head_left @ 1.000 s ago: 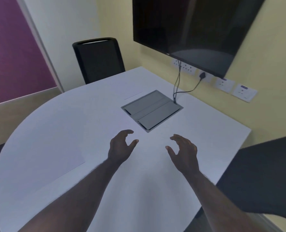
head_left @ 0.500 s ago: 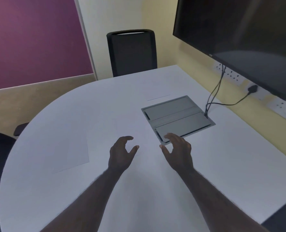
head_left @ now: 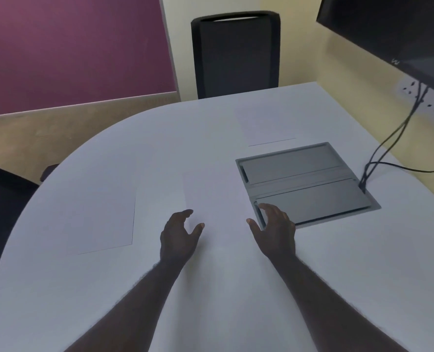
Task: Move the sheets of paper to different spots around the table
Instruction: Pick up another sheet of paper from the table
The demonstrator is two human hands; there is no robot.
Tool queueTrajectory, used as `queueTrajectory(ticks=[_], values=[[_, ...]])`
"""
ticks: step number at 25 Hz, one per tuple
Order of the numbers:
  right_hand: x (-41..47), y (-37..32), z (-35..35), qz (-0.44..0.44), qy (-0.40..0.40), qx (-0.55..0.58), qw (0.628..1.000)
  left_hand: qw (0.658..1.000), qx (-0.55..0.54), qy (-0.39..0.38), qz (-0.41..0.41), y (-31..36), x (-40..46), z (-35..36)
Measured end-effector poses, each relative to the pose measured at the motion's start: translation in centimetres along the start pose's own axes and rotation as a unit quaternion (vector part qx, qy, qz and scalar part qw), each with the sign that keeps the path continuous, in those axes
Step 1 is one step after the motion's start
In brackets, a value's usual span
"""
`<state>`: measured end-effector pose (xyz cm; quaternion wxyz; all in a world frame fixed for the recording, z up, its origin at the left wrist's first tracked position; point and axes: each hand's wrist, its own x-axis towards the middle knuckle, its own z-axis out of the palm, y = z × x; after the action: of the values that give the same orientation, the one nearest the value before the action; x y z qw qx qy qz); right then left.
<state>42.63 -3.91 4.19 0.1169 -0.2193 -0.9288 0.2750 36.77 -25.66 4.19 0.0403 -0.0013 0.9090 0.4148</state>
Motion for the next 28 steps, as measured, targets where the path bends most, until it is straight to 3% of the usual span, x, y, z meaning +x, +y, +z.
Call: queueTrajectory(ticks=[8, 17, 28], values=[[4.5, 2.1, 5.3, 0.054, -0.053, 0.003, 0.997, 0.988, 0.061, -0.038, -0.135, -2.3, 5.2, 3.5], [6.3, 1.6, 9.1, 0.093, -0.1, 0.019, 0.991, 0.969, 0.123, -0.049, -0.206, -2.3, 9.0, 5.2], [7.0, 1.6, 9.4, 0.111, -0.107, -0.014, 0.988, 0.94, -0.075, 0.038, -0.331, -1.6, 11.0, 6.9]])
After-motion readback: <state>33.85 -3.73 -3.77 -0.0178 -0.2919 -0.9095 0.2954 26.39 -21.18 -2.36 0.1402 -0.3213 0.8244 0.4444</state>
